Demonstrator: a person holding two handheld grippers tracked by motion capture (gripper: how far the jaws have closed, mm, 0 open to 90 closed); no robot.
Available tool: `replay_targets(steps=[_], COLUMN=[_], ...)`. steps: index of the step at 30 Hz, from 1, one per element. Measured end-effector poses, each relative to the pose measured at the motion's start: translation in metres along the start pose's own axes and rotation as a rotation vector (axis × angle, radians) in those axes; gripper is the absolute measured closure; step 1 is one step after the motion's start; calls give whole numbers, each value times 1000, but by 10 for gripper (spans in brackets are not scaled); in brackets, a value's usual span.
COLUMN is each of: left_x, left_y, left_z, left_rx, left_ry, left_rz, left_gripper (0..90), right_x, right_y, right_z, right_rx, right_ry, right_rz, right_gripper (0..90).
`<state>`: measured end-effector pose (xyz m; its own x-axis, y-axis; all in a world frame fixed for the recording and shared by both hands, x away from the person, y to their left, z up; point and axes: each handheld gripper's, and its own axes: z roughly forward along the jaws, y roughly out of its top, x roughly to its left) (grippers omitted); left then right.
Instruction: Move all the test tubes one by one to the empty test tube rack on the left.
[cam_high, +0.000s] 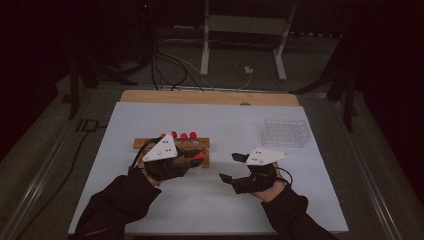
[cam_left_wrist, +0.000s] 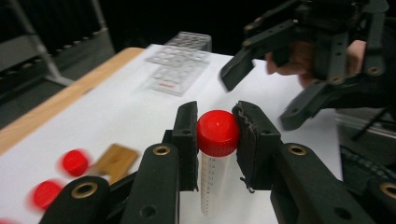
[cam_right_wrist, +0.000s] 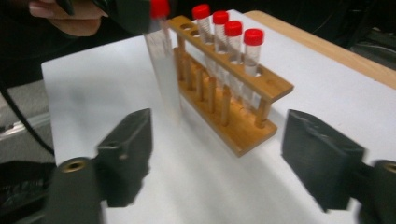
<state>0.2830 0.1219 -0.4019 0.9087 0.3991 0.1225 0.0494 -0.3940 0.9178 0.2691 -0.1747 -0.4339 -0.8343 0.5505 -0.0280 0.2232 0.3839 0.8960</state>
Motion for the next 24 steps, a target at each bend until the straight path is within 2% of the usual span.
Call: replay_targets(steps=[2,5,8,11,17,20,24], left_x=[4,11,19,28,46,55,66], left_y=[-1,-2,-4,-7,-11,-11,-13], left_z=[-9,-22,-35,-47,-65,-70,-69], left_rx=[-8,-11,-13,-20,-13,-7,-12], left_ry=[27,69,110,155,247,300,349], left_rz=[-8,-16,-25,-50,-79,-80,-89], left_gripper=[718,718,717,718,718,718,718], right_x=[-2,-3,-4,-5,-6,-6,-7], right_y=[0,0,0,0,0,0,0], right_z=[-1,-4,-5,-7,-8,-8,-8], right_rx=[-10,-23,-28,-46,-54,-53,-50], right_ry=[-3,24,24,33,28,24,20], right_rz=[14,11,11,26,22,18,15], right_gripper=[134,44,3,0,0,0,0])
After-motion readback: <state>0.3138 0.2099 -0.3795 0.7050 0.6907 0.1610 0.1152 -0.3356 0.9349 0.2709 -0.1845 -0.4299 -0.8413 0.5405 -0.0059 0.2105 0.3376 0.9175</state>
